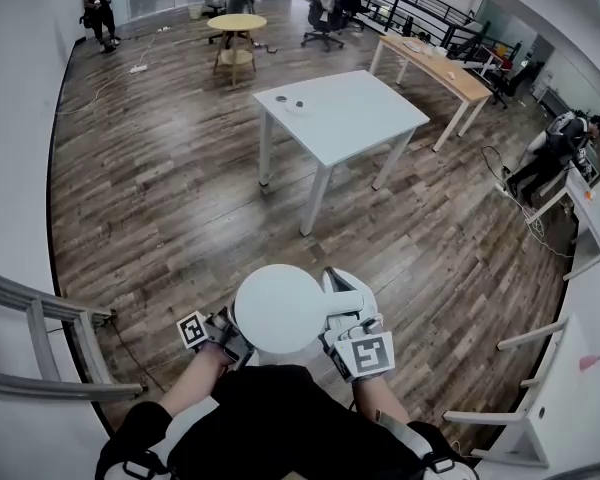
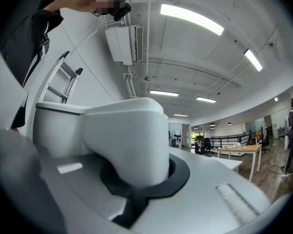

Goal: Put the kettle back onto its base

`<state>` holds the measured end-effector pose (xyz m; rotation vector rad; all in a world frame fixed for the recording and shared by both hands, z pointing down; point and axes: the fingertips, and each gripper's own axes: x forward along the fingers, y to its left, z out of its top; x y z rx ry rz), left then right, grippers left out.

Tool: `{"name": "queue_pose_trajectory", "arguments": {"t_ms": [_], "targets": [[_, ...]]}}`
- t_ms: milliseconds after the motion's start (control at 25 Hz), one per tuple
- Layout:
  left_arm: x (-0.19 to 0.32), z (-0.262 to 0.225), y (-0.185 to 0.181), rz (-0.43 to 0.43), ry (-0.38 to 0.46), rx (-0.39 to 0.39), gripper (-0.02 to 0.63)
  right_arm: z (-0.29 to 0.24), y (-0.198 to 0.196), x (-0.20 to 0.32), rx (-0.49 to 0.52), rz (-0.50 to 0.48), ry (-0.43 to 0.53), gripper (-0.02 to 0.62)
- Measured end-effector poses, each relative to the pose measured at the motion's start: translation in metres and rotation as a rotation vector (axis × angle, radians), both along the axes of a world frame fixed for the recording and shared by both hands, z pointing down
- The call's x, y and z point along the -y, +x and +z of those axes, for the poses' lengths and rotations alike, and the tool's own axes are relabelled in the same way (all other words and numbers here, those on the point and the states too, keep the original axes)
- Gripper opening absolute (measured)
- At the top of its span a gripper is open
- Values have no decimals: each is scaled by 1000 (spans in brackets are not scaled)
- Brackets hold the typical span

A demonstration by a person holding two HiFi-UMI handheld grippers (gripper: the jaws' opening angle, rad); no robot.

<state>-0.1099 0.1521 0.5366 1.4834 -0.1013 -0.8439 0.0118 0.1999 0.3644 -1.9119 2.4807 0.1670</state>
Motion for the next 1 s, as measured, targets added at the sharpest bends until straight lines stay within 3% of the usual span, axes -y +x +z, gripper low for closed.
{"name": "queue_pose_trajectory", "arguments": {"t_ms": [560,800,1000], "targets": [[119,16,-47,-40,-6,12,267,16,-42,124,7,-37,4,5],[148,20,-45,-43,-35,11,267,26,-32,160,-10,-5,-47,5],[169,34,-51,-74,-55,24,267,38,-43,188,25,-73,-54,5]]}}
